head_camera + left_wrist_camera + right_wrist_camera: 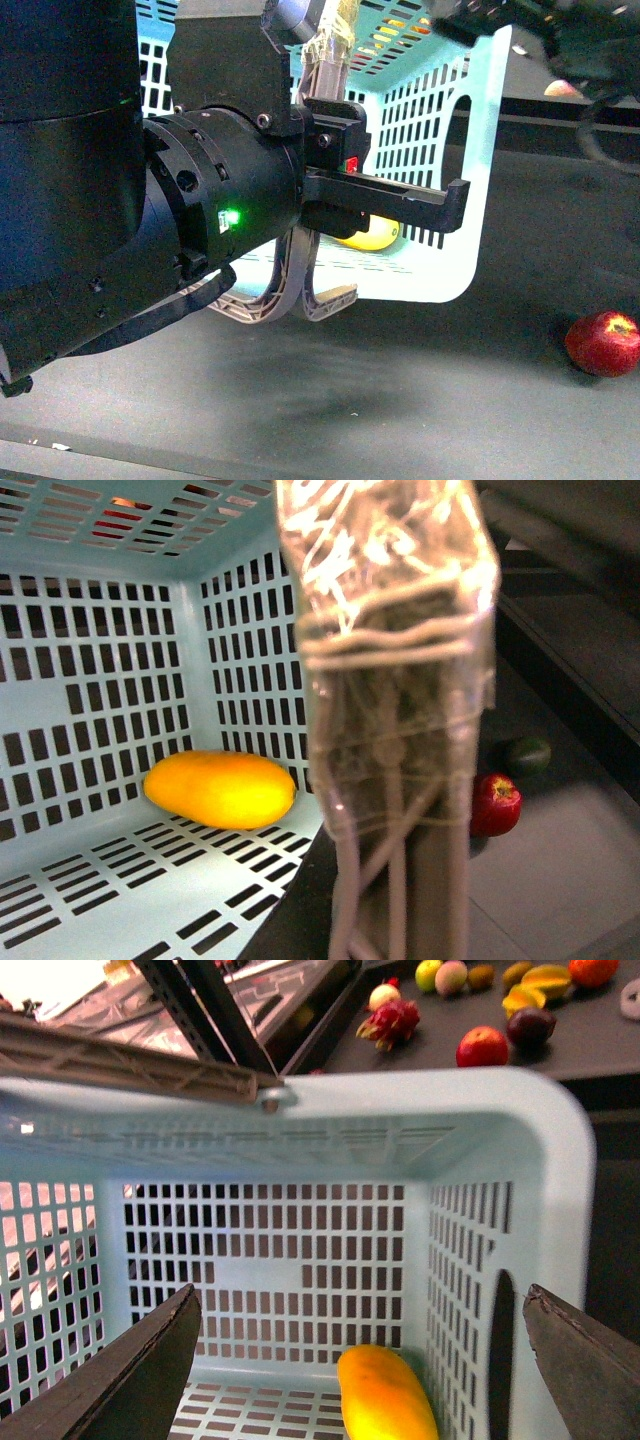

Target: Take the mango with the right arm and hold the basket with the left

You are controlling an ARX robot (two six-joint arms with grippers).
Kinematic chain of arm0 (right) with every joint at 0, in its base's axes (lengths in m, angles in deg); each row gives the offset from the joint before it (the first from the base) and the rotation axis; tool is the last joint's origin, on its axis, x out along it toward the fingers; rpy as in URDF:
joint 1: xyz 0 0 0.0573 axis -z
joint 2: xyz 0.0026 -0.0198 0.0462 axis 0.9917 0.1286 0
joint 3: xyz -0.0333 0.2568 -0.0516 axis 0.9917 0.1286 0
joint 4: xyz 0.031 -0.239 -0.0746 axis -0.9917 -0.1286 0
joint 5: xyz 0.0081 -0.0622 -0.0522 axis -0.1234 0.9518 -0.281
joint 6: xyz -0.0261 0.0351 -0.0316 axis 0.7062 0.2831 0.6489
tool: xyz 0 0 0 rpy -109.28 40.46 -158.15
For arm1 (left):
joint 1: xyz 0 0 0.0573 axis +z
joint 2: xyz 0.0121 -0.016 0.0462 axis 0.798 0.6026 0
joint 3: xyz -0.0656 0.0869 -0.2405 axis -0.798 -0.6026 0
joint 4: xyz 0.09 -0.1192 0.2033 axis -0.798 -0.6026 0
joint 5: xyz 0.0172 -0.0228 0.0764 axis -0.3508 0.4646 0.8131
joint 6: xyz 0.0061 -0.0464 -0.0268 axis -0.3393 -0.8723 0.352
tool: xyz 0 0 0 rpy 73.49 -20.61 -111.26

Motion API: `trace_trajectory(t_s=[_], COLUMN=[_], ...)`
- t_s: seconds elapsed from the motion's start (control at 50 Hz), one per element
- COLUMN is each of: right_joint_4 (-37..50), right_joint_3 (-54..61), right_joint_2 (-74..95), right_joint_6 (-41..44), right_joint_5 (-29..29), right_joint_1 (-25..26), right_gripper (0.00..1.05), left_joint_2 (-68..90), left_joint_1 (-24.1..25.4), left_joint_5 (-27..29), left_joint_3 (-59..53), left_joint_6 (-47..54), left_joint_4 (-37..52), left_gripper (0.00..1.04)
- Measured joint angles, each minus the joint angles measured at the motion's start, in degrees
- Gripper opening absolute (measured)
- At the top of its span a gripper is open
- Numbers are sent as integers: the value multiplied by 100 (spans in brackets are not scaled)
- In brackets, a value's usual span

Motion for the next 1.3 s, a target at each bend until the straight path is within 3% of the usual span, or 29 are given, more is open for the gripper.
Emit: trace_trajectory(t_s=[0.24, 0.5, 0.72, 0.82, 1.06, 1.18, 1.3], right_joint_4=[-192, -981, -2398, -2782, -2776, -1853, -1858], right_joint_3=[1217, 2267, 3097, 3222, 3226, 3547, 3683], right_joint_2=[-1974, -4000, -5974, -6378, -6452, -6518, -6773], right_joint_6=[-48, -24, 94, 120, 201, 1080, 1692], right_joint_5=[-20, 286, 1274, 1432, 1475, 1585, 1447], right_joint_1=[459, 732, 669, 638, 619, 675, 824], right_gripper=[96, 96, 96, 96, 96, 80, 64], left_joint_2=[0, 0, 0, 0, 0, 0, 0], left_joint_1=[7, 2, 2, 2, 4, 4, 4], left_joint_5=[9, -33, -7, 2, -7, -11, -9], left_joint_3=[0, 0, 0, 0, 0, 0, 0], left_joint_6=[22, 26, 28, 26, 28, 26, 31], left_joint_4=[0, 0, 0, 0, 0, 0, 0], left_gripper=[5, 5, 5, 5, 5, 5, 5])
